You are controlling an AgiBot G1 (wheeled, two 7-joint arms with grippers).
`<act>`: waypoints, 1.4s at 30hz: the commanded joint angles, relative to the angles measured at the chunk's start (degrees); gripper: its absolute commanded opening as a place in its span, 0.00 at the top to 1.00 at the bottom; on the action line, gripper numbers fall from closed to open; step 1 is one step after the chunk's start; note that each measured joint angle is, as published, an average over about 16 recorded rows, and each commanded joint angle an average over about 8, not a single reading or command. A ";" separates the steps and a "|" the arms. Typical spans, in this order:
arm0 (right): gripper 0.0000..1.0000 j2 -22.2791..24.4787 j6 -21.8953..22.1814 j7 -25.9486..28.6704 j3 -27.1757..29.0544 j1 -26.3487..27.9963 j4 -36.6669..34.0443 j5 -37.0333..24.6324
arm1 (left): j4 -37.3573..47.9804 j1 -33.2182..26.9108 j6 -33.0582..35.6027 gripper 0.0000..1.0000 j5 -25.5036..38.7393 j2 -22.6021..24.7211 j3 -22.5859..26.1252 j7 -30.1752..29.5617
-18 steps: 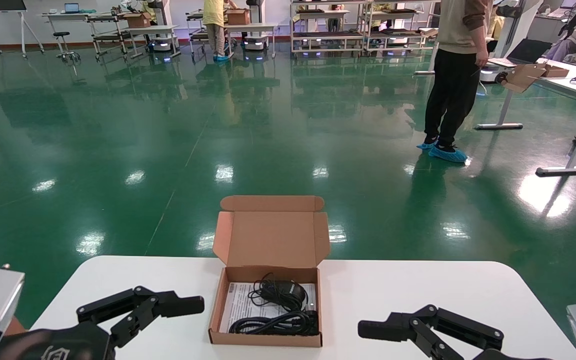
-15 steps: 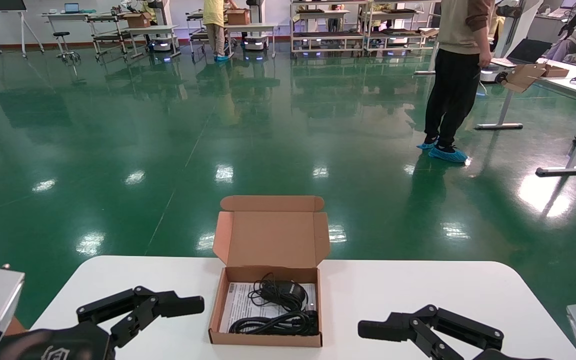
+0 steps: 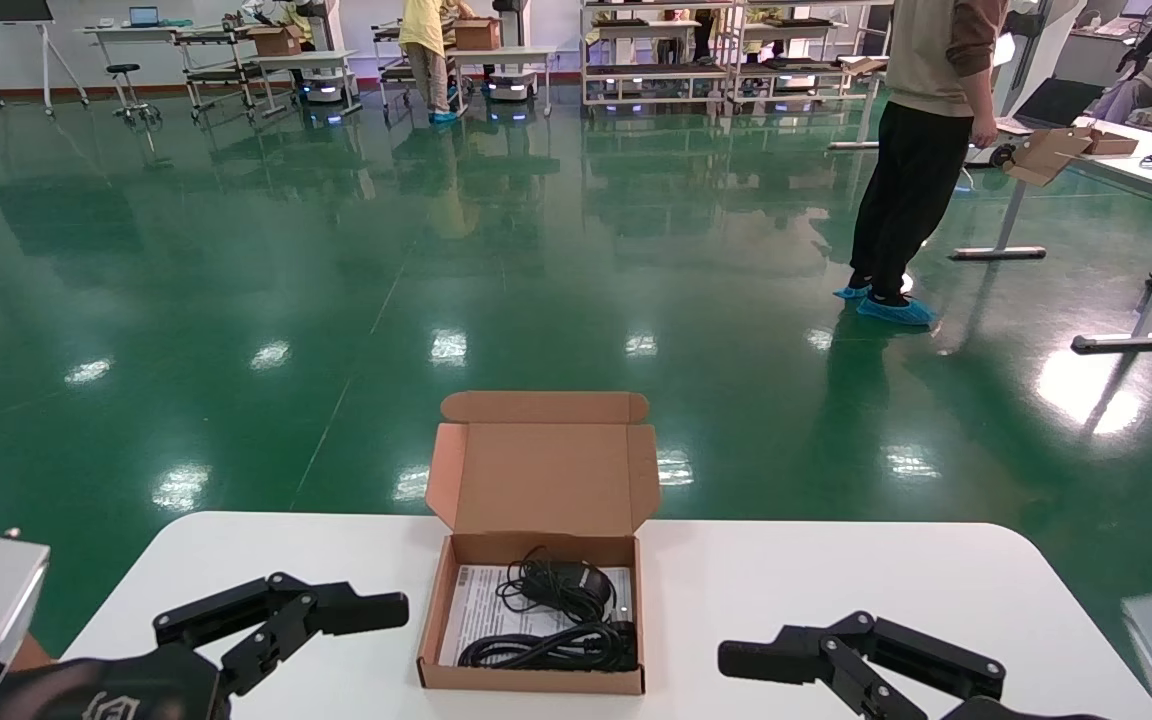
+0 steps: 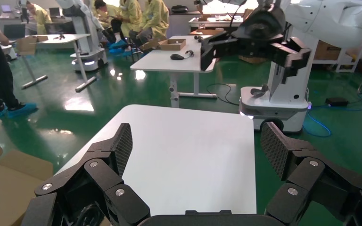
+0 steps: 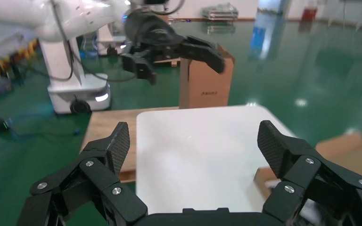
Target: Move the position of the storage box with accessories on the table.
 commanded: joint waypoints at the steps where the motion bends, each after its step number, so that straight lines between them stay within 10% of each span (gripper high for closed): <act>1: 0.00 0.17 -0.30 1.21 -0.32 0.81 -0.28 -0.21 | 0.00 0.00 0.00 0.00 0.00 0.00 0.00 0.00; 20: 0.00 -21.11 4.05 11.32 -20.00 34.45 -41.00 -33.29 | 0.00 0.00 0.00 0.00 0.00 0.00 0.00 0.00; 42: 0.00 -41.39 22.91 15.22 -27.20 37.74 -67.62 -45.08 | 0.00 0.00 0.00 0.00 0.00 0.00 0.00 0.00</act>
